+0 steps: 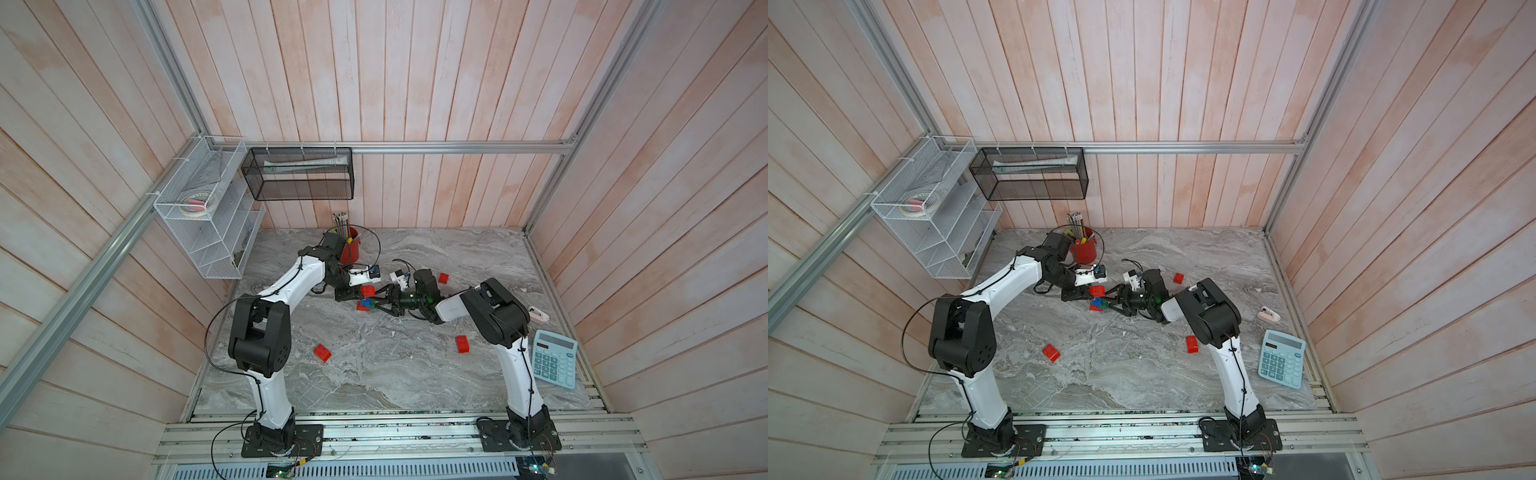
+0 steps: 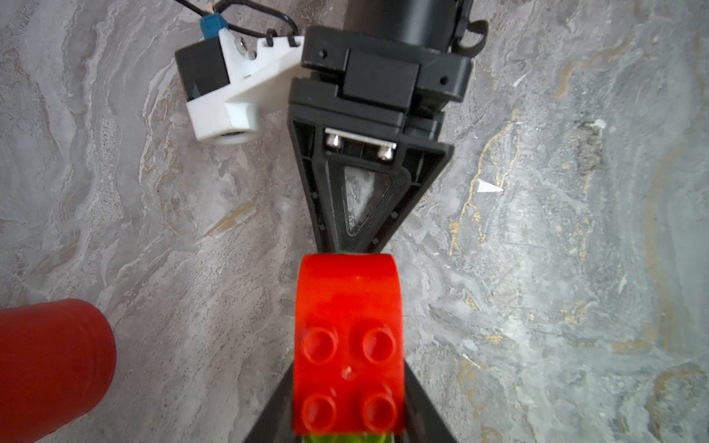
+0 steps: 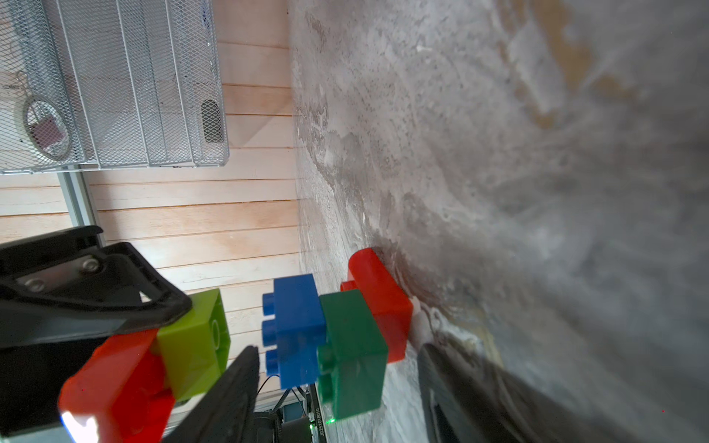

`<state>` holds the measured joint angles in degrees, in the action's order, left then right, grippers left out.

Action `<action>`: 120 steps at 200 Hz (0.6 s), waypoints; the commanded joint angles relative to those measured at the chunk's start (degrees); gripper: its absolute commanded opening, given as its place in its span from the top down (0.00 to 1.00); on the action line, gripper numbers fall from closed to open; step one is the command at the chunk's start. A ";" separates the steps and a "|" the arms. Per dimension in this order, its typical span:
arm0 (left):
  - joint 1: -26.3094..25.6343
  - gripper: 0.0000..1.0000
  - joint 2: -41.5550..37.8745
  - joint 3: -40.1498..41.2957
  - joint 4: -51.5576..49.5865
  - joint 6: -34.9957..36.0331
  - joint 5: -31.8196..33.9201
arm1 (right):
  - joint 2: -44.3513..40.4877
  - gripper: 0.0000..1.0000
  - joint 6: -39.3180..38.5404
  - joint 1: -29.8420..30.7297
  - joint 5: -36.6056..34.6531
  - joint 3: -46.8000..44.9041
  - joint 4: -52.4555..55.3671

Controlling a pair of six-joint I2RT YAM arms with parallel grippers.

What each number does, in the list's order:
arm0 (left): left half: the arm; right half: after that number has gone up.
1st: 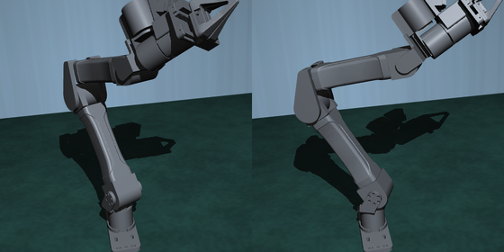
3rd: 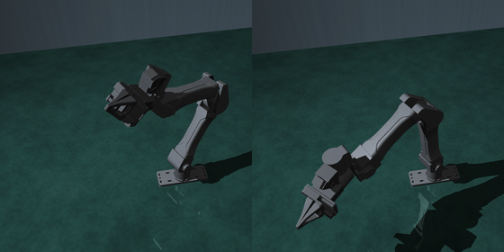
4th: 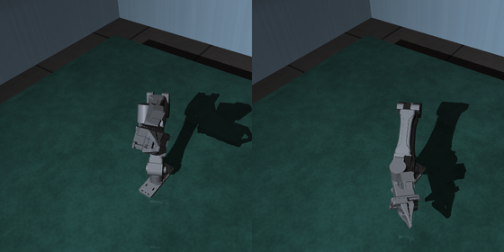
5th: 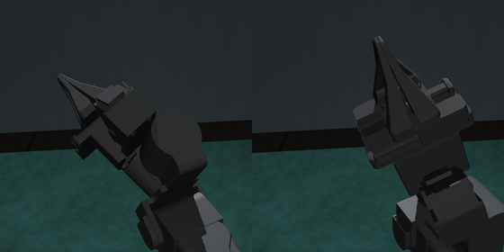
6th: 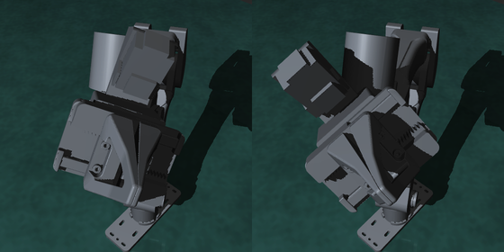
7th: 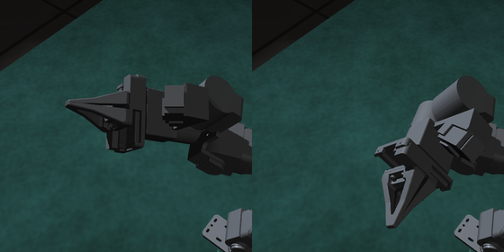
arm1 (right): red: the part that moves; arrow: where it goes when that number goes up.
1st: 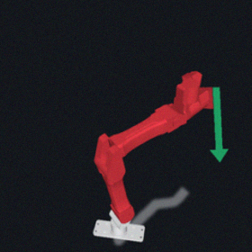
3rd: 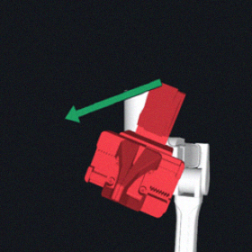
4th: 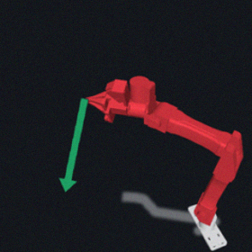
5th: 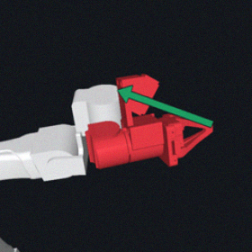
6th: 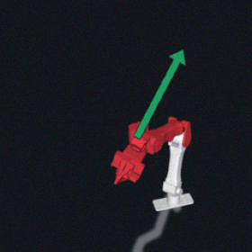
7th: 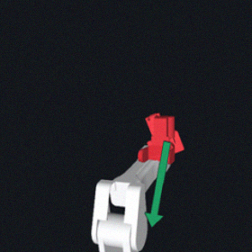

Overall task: Assemble the letter s with lego
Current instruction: Assemble the lego brick with the lego brick.

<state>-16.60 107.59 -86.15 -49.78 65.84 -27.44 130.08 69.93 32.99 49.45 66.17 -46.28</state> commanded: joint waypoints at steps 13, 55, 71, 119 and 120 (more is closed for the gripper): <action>0.51 0.62 1.39 -1.83 -0.81 1.48 -1.50 | 2.11 0.33 0.29 0.64 0.28 1.05 0.83; 1.28 0.62 2.01 -2.34 -1.41 1.96 -2.09 | 2.29 0.35 -0.75 0.65 0.30 1.59 3.22; 1.57 0.62 2.40 -2.66 -1.90 2.10 -2.33 | 2.29 0.36 -1.53 0.74 0.31 1.72 4.60; 1.86 0.61 3.88 -3.82 -2.59 3.03 -3.64 | 2.42 0.39 -3.21 0.58 -0.06 1.49 7.44; 1.85 0.61 3.91 -3.88 -2.64 3.04 -3.61 | 2.44 0.39 -3.26 0.63 -0.06 1.50 7.48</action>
<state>-15.00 109.62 -87.94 -50.81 67.35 -28.95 130.52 68.69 33.30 49.65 67.61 -44.29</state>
